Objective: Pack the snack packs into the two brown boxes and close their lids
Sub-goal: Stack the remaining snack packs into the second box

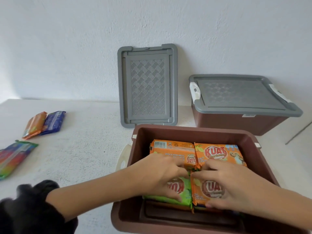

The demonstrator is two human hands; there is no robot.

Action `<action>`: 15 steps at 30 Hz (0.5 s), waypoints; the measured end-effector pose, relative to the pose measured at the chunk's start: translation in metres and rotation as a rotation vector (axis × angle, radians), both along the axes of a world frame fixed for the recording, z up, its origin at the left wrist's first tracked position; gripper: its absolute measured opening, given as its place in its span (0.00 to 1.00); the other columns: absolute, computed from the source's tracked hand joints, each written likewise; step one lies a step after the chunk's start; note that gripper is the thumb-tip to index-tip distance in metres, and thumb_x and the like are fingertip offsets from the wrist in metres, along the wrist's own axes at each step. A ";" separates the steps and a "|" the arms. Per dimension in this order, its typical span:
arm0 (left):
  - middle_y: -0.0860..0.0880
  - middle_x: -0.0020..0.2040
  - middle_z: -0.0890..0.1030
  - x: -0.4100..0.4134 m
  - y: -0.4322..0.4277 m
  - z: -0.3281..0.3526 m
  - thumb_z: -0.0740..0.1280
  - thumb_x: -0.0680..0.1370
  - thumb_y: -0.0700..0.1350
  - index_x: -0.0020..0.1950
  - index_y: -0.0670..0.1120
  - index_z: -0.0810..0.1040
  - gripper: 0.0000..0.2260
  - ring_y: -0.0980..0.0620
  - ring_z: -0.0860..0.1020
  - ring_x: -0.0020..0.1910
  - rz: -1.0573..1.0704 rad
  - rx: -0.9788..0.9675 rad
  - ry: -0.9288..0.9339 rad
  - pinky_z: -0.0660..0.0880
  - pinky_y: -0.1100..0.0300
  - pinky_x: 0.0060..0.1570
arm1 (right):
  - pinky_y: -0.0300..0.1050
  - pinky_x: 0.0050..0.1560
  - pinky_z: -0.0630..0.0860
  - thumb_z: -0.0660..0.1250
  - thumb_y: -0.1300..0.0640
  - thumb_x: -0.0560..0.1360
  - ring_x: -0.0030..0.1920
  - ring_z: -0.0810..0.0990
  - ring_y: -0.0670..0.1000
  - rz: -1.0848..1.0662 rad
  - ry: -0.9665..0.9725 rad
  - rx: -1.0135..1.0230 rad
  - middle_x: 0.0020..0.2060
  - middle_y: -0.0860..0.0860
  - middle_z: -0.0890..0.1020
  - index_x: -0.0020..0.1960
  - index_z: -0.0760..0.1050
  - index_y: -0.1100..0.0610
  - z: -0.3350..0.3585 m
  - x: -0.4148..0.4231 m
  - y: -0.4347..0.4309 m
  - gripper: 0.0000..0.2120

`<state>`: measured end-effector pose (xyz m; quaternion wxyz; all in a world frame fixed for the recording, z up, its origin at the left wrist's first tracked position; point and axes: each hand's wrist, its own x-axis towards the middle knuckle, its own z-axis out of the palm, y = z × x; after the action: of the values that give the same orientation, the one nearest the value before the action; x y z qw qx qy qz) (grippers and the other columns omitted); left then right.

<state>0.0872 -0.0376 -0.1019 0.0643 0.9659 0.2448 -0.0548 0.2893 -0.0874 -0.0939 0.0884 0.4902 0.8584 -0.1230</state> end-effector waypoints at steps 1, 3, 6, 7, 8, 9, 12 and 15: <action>0.51 0.57 0.76 -0.003 0.003 0.005 0.65 0.75 0.58 0.64 0.51 0.74 0.20 0.50 0.76 0.54 0.031 -0.022 -0.063 0.72 0.56 0.44 | 0.35 0.58 0.69 0.64 0.38 0.72 0.59 0.68 0.39 -0.015 0.053 0.012 0.57 0.38 0.67 0.70 0.60 0.36 0.007 -0.002 0.004 0.29; 0.54 0.54 0.77 -0.012 0.011 0.020 0.65 0.76 0.56 0.61 0.53 0.76 0.16 0.54 0.77 0.51 0.089 -0.026 -0.165 0.73 0.57 0.44 | 0.35 0.53 0.69 0.64 0.39 0.71 0.53 0.70 0.37 -0.016 0.169 0.076 0.51 0.36 0.69 0.67 0.66 0.35 0.019 -0.006 0.013 0.25; 0.55 0.49 0.79 -0.035 0.028 0.043 0.66 0.76 0.54 0.57 0.52 0.79 0.12 0.58 0.78 0.44 0.204 -0.018 -0.301 0.75 0.60 0.42 | 0.38 0.50 0.72 0.63 0.39 0.72 0.49 0.72 0.38 0.028 0.235 0.181 0.48 0.37 0.72 0.63 0.69 0.35 0.040 -0.025 0.036 0.20; 0.54 0.48 0.80 -0.046 0.035 0.050 0.66 0.76 0.53 0.57 0.51 0.79 0.12 0.58 0.78 0.43 0.246 -0.016 -0.345 0.76 0.60 0.42 | 0.39 0.51 0.72 0.63 0.40 0.72 0.50 0.73 0.39 0.042 0.241 0.204 0.49 0.37 0.73 0.63 0.69 0.35 0.045 -0.035 0.047 0.19; 0.54 0.48 0.80 -0.059 0.041 0.056 0.66 0.76 0.53 0.56 0.50 0.80 0.12 0.58 0.78 0.43 0.293 -0.002 -0.385 0.77 0.60 0.43 | 0.39 0.51 0.73 0.63 0.42 0.73 0.50 0.73 0.39 0.055 0.249 0.222 0.49 0.38 0.74 0.63 0.69 0.36 0.049 -0.048 0.057 0.19; 0.53 0.47 0.80 -0.073 0.048 0.060 0.66 0.76 0.53 0.56 0.50 0.80 0.12 0.58 0.78 0.43 0.346 0.028 -0.417 0.77 0.61 0.43 | 0.40 0.52 0.73 0.64 0.43 0.73 0.50 0.74 0.40 0.068 0.269 0.232 0.50 0.39 0.75 0.64 0.70 0.36 0.053 -0.062 0.068 0.19; 0.53 0.50 0.81 -0.126 0.067 0.065 0.67 0.75 0.52 0.56 0.51 0.80 0.12 0.59 0.78 0.46 0.535 0.133 -0.466 0.77 0.61 0.45 | 0.40 0.52 0.74 0.66 0.46 0.73 0.51 0.76 0.44 0.131 0.341 0.234 0.51 0.44 0.76 0.65 0.70 0.40 0.058 -0.113 0.104 0.20; 0.54 0.53 0.80 -0.189 0.086 0.056 0.67 0.75 0.51 0.55 0.52 0.79 0.10 0.57 0.78 0.51 0.773 0.156 -0.493 0.77 0.55 0.49 | 0.44 0.54 0.74 0.66 0.48 0.74 0.53 0.76 0.48 0.203 0.344 0.222 0.53 0.47 0.76 0.66 0.70 0.44 0.054 -0.170 0.140 0.21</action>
<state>-0.1022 0.0487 -0.0463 0.0635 0.7899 0.5678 0.2228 0.1192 0.0528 -0.0403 -0.1020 0.3799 0.9139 -0.0998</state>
